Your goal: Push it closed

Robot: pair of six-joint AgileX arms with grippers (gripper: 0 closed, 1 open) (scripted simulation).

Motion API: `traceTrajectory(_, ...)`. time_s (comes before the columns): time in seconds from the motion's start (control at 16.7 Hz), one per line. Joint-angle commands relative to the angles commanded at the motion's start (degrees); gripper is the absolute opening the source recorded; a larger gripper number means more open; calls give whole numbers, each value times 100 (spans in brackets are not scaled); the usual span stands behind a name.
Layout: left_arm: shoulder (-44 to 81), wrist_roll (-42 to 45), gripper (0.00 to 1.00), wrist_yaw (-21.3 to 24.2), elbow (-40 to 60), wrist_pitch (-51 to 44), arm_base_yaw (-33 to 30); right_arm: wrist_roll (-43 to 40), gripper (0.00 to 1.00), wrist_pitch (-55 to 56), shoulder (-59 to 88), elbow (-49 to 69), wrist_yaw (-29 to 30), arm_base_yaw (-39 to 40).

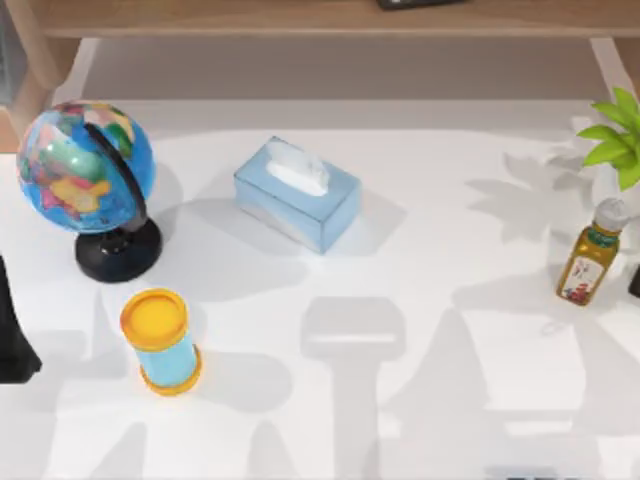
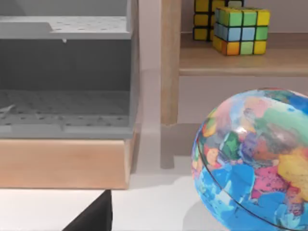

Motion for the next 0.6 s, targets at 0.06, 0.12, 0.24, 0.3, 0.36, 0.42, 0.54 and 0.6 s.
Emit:
traceTrajectory(0.06, 0, 0, 100, 0, 0, 0, 0, 8, 100, 178, 345, 147, -143, -147)
traceTrajectory(0.12, 0, 0, 100, 0, 0, 0, 0, 14, 100, 333, 636, 275, -266, -273)
traceTrajectory(0.24, 0, 0, 100, 0, 0, 0, 0, 21, 100, 552, 1029, 458, -442, -451)
traceTrajectory(0.3, 0, 0, 100, 0, 0, 0, 0, 22, 100, 616, 1138, 511, -492, -501)
traceTrajectory(0.36, 0, 0, 100, 0, 0, 0, 0, 22, 100, 643, 1183, 534, -513, -521)
traceTrajectory(0.42, 0, 0, 100, 0, 0, 0, 0, 22, 100, 643, 1183, 534, -513, -521)
traceTrajectory(0.54, 0, 0, 100, 0, 0, 0, 0, 22, 100, 643, 1183, 534, -513, -521)
traceTrajectory(0.6, 0, 0, 100, 0, 0, 0, 0, 20, 100, 629, 1165, 508, -500, -497)
